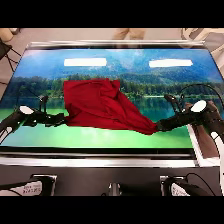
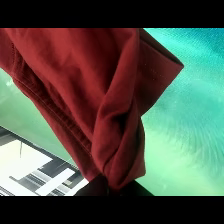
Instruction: Fold the shirts.
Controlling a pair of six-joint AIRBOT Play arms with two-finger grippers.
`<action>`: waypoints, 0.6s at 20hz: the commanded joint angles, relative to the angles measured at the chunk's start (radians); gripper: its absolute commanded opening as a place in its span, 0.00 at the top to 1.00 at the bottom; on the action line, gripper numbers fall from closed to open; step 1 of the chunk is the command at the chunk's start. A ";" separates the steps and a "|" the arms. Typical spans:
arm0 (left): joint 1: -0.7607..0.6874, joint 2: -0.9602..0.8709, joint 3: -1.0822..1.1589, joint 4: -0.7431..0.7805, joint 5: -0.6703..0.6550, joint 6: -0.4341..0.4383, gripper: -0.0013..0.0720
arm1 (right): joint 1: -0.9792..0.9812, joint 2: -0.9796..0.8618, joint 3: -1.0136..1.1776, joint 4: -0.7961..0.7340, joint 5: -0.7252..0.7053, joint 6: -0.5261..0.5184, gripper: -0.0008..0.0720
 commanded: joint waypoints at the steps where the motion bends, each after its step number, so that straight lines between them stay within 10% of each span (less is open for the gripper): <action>1: -0.003 -0.005 0.006 -0.008 -0.008 -0.036 0.95 | 0.000 0.001 0.000 0.003 0.002 -0.014 0.95; 6: -0.003 0.243 0.181 -0.008 -0.034 0.002 0.95 | 0.000 0.057 0.162 0.000 0.051 -0.078 0.96; 12: 0.031 0.742 0.716 0.002 0.249 -0.072 0.95 | 0.000 0.261 0.951 -0.308 0.014 0.004 0.96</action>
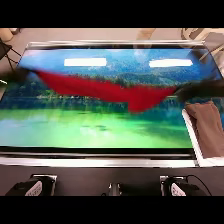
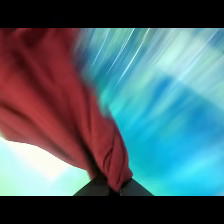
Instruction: Fold the shirts.
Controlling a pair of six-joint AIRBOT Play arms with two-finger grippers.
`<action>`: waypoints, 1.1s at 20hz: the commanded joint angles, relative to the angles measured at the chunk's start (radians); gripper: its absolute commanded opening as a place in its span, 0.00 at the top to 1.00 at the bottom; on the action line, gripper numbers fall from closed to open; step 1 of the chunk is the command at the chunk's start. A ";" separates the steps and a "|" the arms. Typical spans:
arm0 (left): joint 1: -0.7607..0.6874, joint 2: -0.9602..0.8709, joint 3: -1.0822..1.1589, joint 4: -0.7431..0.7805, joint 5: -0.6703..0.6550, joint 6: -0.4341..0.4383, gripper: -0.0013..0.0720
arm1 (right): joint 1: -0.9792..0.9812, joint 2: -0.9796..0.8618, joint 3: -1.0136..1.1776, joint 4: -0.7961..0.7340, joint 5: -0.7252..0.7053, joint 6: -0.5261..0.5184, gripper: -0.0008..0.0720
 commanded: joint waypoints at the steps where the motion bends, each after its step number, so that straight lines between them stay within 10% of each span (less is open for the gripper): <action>1: 0.039 0.245 0.301 0.051 0.170 -0.091 0.95 | -0.001 0.127 0.459 -0.291 -0.031 0.074 0.96; 12: 0.055 0.299 0.373 0.114 -0.038 -0.167 0.95 | -0.001 0.283 0.586 -0.435 0.079 0.156 0.96; 16: 0.055 0.214 0.322 0.178 -0.217 -0.167 0.95 | -0.001 0.173 0.578 -0.429 0.202 0.138 0.96; 22: 0.055 0.012 -0.026 0.184 -0.129 -0.159 0.95 | 0.000 -0.159 0.445 -0.348 0.196 0.161 0.96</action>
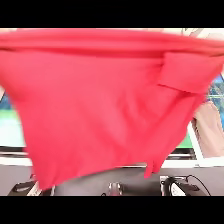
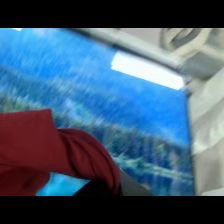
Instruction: Fold the shirts.
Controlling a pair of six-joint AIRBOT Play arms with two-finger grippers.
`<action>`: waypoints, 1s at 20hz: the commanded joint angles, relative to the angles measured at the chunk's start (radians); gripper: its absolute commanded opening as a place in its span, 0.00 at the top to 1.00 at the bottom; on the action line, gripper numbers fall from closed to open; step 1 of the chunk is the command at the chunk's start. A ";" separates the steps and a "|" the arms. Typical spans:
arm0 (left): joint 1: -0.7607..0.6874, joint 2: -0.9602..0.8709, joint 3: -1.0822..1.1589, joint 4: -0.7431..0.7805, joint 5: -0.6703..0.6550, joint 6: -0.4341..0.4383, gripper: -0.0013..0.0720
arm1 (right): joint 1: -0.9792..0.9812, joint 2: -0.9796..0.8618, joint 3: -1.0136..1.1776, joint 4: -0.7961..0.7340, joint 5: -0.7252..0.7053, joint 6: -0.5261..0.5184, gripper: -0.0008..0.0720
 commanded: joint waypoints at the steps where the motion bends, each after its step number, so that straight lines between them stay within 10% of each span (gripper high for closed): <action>1: 0.001 -0.146 -0.201 0.013 0.083 0.006 0.95 | -0.001 -0.232 -0.072 0.053 -0.031 0.030 0.96; 9: 0.001 -0.607 -0.264 -0.176 0.296 0.006 0.95 | 0.000 -0.800 -0.098 0.612 -0.365 0.107 0.96; 14: -0.029 -0.742 -0.264 -0.208 0.237 0.006 0.95 | 0.023 -0.937 -0.098 0.666 -0.372 0.038 0.96; 15: -0.029 -0.748 -0.262 -0.208 0.216 0.006 0.89 | 0.022 -0.936 -0.097 0.675 -0.359 0.007 0.88; 17: 0.013 -0.748 -0.225 -0.187 0.093 0.006 0.22 | -0.012 -0.914 -0.070 0.685 -0.249 -0.091 0.35; 20: 0.112 -0.747 -0.166 -0.067 -0.225 0.005 0.16 | -0.118 -0.846 -0.062 0.552 0.003 -0.185 0.25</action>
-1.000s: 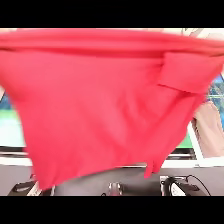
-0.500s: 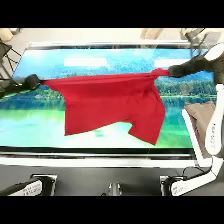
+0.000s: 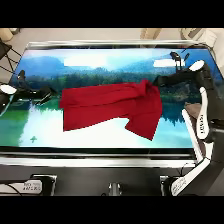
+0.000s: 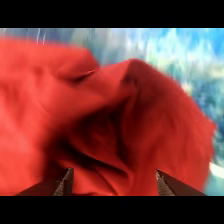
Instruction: Fold the shirts.
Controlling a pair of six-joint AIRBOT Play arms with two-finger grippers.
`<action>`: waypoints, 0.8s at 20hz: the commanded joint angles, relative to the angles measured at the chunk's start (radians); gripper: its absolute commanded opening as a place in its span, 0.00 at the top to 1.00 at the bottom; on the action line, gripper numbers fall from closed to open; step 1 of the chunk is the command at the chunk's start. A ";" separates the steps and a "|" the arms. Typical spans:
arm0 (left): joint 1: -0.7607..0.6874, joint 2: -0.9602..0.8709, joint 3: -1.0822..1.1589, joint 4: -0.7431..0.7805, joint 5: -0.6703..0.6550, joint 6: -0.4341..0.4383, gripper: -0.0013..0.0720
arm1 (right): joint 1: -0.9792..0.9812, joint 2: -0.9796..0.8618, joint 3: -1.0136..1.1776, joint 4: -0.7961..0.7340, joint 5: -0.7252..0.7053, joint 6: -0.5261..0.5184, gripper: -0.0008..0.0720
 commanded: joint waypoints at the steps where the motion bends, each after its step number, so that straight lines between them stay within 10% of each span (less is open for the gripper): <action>1: 0.084 -0.008 0.021 0.130 -0.351 -0.001 0.17 | -0.104 0.039 0.010 -0.143 0.271 -0.077 0.35; 12: -0.044 0.029 -0.381 0.008 -0.219 0.115 0.17 | -0.175 0.039 -0.166 -0.212 0.331 -0.055 0.46; 16: -0.068 0.028 -0.380 0.005 -0.174 0.103 0.70 | -0.167 0.032 -0.166 -0.204 0.291 -0.053 0.46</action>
